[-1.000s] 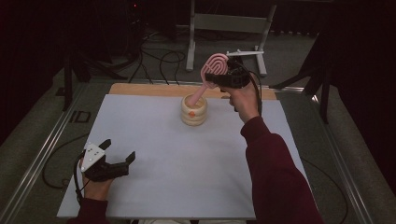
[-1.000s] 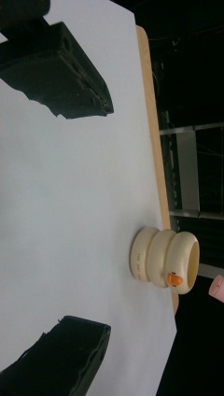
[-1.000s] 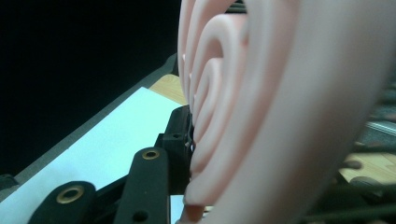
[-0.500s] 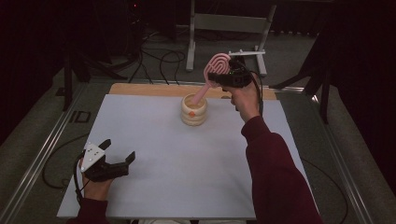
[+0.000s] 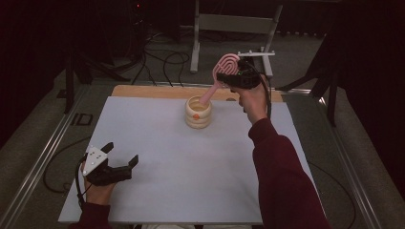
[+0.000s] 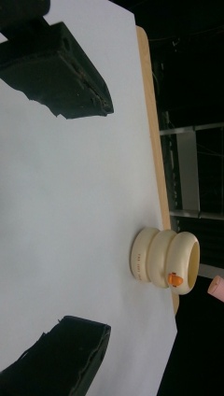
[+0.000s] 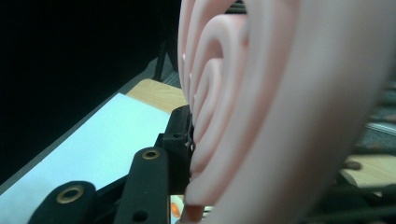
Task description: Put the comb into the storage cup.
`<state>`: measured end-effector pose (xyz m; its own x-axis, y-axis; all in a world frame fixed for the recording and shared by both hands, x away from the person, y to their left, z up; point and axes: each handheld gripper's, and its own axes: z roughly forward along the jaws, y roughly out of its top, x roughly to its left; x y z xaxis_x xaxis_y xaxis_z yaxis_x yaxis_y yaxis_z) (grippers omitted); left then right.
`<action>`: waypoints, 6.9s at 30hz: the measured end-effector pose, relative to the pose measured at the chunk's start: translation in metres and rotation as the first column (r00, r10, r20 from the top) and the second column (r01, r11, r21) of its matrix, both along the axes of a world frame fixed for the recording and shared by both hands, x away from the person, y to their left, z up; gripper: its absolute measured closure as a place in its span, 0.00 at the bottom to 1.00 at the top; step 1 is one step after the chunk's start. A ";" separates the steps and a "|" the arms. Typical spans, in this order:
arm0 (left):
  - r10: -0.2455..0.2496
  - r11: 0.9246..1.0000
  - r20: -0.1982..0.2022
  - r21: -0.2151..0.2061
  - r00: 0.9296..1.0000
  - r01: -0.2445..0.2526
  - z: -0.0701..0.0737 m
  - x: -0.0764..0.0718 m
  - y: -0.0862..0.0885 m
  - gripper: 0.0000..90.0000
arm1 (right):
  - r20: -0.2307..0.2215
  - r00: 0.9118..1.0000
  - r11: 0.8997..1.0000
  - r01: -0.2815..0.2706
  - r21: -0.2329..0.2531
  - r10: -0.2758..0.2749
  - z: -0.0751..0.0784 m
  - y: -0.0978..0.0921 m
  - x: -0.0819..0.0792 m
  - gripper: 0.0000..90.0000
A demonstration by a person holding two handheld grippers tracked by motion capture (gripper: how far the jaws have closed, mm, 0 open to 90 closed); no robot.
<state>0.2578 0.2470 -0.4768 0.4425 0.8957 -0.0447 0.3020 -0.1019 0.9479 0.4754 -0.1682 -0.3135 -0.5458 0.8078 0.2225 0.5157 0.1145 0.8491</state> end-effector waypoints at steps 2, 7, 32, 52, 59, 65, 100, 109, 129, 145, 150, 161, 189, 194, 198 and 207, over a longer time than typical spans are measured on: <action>0.000 1.000 0.000 0.000 1.000 0.000 0.000 0.000 0.000 0.00 | 0.001 1.000 1.000 0.009 0.004 -0.009 0.000 -0.001 0.001 0.71; -0.001 1.000 0.000 -0.001 1.000 0.001 0.000 0.000 0.000 0.00 | 0.005 1.000 1.000 0.024 0.009 -0.024 -0.002 -0.004 0.003 0.71; 0.005 1.000 -0.001 -0.003 1.000 -0.005 0.000 0.000 0.001 0.00 | 0.005 0.997 0.996 0.079 0.034 -0.079 -0.015 -0.008 0.010 0.71; 0.013 1.000 0.000 -0.007 1.000 -0.013 0.000 0.000 0.003 0.00 | -0.004 0.995 0.994 0.100 0.035 -0.100 -0.025 -0.007 0.014 0.71; 0.015 1.000 0.000 -0.008 1.000 -0.015 0.000 0.000 0.003 0.00 | -0.009 0.995 0.994 0.100 0.032 -0.100 -0.028 -0.005 0.014 0.71; 0.016 1.000 0.002 -0.011 1.000 -0.016 0.000 -0.001 0.004 0.00 | -0.015 0.995 0.995 0.100 0.026 -0.100 -0.033 -0.001 0.016 0.71; 0.016 1.000 0.002 -0.014 1.000 -0.016 0.001 -0.001 0.005 0.00 | -0.056 0.995 0.996 0.089 0.017 -0.088 -0.056 0.012 0.019 0.71; 0.016 1.000 0.002 -0.015 1.000 -0.016 0.001 -0.001 0.005 0.00 | -0.066 0.994 0.997 0.083 0.008 -0.082 -0.061 0.016 0.020 0.71; 0.018 1.000 0.005 -0.020 1.000 -0.018 0.001 -0.001 0.005 0.00 | -0.085 0.993 0.997 0.080 0.006 -0.079 -0.073 0.024 0.022 0.71; 0.015 1.000 0.003 -0.016 1.000 -0.015 0.001 -0.001 0.005 0.00 | -0.098 0.992 0.997 0.074 0.000 -0.074 -0.081 0.028 0.024 0.71; 0.016 1.000 0.003 -0.016 1.000 -0.016 0.001 -0.001 0.005 0.00 | -0.103 0.992 0.997 0.073 -0.003 -0.073 -0.084 0.030 0.024 0.71; 0.016 1.000 0.003 -0.014 1.000 -0.016 0.001 -0.001 0.006 0.00 | -0.109 0.992 0.998 0.070 -0.004 -0.070 -0.089 0.033 0.025 0.71; 0.022 1.000 0.005 -0.020 1.000 -0.022 0.001 -0.002 0.007 0.00 | -0.107 0.992 0.998 0.061 -0.029 -0.064 -0.096 0.047 0.024 0.71; 0.022 1.000 0.005 -0.020 1.000 -0.022 0.001 -0.002 0.007 0.00 | -0.107 0.992 0.998 0.056 -0.035 -0.060 -0.097 0.051 0.024 0.71; 0.022 1.000 0.006 -0.021 1.000 -0.022 0.001 -0.002 0.007 0.00 | -0.111 0.992 0.998 0.052 -0.039 -0.056 -0.099 0.053 0.024 0.71; 0.021 1.000 0.003 -0.020 1.000 -0.021 0.001 -0.001 0.007 0.00 | -0.115 0.992 0.998 0.054 -0.044 -0.059 -0.101 0.056 0.024 0.71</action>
